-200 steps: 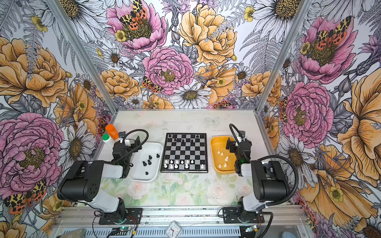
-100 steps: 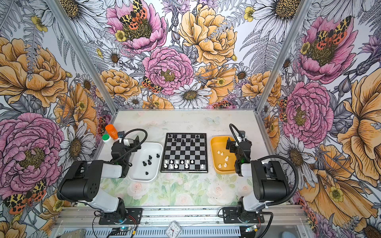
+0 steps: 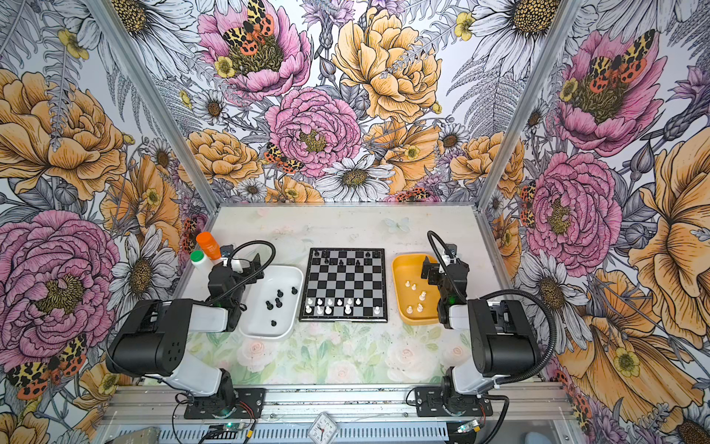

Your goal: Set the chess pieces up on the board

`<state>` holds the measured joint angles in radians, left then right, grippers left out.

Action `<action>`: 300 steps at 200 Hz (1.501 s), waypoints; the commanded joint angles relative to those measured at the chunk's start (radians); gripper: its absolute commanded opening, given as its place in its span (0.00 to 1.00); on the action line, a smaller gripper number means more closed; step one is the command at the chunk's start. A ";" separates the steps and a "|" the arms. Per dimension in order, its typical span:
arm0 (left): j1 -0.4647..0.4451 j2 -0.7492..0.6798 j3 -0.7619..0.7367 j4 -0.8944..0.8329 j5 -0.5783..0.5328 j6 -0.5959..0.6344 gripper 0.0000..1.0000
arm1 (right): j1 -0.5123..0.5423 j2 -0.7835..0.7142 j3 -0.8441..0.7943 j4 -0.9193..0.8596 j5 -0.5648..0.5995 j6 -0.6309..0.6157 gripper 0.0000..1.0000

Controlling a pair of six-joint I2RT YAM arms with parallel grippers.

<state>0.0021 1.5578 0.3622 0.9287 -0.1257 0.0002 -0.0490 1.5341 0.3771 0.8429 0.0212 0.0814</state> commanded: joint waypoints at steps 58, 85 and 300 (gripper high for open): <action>-0.007 -0.009 0.020 -0.002 -0.002 0.011 0.99 | 0.006 0.004 0.021 0.013 0.005 0.004 1.00; -0.010 -0.008 0.020 -0.002 -0.003 0.012 0.99 | 0.008 0.003 0.019 0.016 0.006 0.003 1.00; -0.364 -0.294 0.798 -1.087 -0.269 -0.094 0.99 | 0.226 -0.225 0.859 -1.563 0.448 0.327 1.00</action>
<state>-0.2783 1.2312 1.0821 -0.0437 -0.3302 -0.0467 0.1120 1.2217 1.0565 -0.4023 0.3161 0.4076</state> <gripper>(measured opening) 0.989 0.996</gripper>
